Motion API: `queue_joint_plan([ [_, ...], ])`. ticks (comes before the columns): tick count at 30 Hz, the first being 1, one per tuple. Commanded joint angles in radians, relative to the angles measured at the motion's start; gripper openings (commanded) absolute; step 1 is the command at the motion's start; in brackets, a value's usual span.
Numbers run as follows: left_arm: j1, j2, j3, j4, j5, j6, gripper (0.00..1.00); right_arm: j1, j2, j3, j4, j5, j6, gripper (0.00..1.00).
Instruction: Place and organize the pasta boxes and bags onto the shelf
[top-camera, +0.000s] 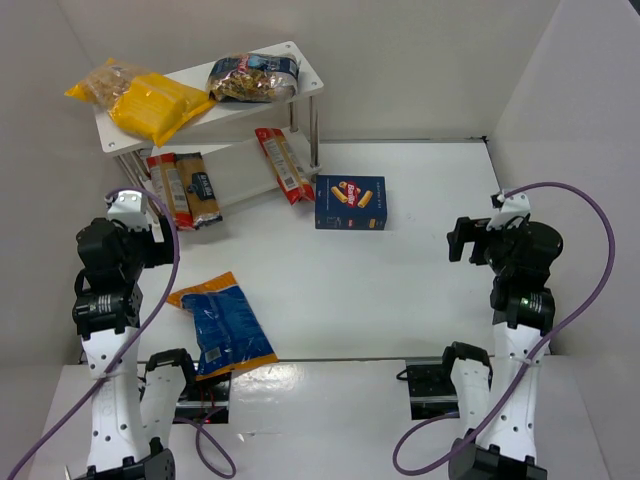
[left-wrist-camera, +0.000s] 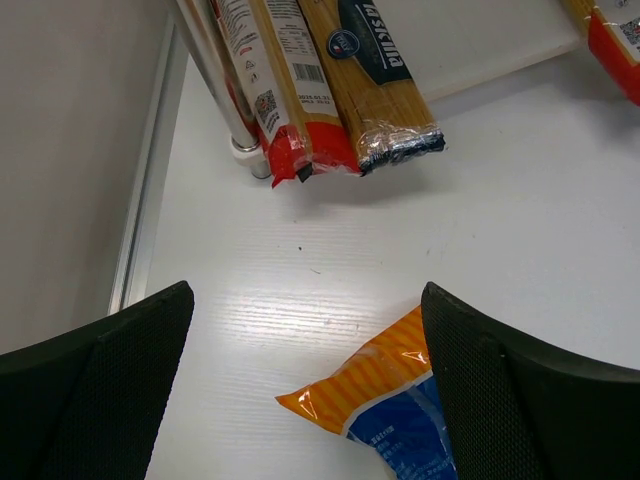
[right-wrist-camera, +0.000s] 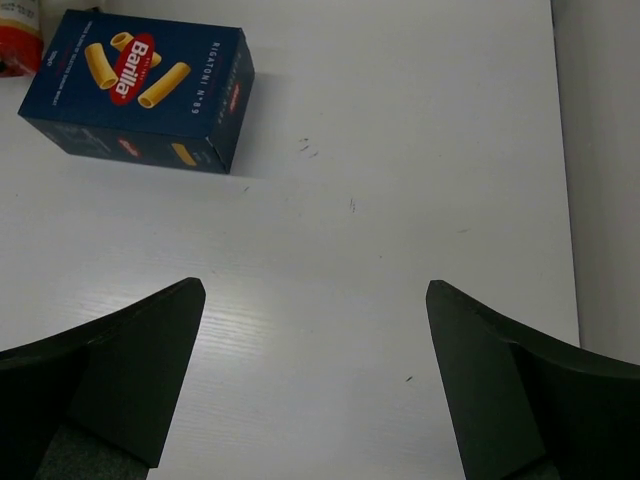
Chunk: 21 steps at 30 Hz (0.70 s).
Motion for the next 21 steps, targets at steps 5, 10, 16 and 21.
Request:
queue_joint_plan([
  [5,0.005,0.009,0.004,0.016,0.019,0.012,1.00,-0.007,-0.054,-0.018,0.055,-0.045,-0.032,1.00],
  [10,0.005,0.009,0.004,0.016,0.030,0.012,1.00,-0.007,-0.097,-0.027,0.044,-0.075,-0.060,1.00],
  [16,0.005,0.009,0.004,0.016,0.030,0.021,1.00,-0.007,-0.077,-0.027,0.044,-0.075,-0.060,1.00],
  [21,0.005,0.009,0.004,0.016,0.039,0.021,1.00,-0.007,-0.077,-0.027,0.044,-0.075,-0.060,1.00],
])
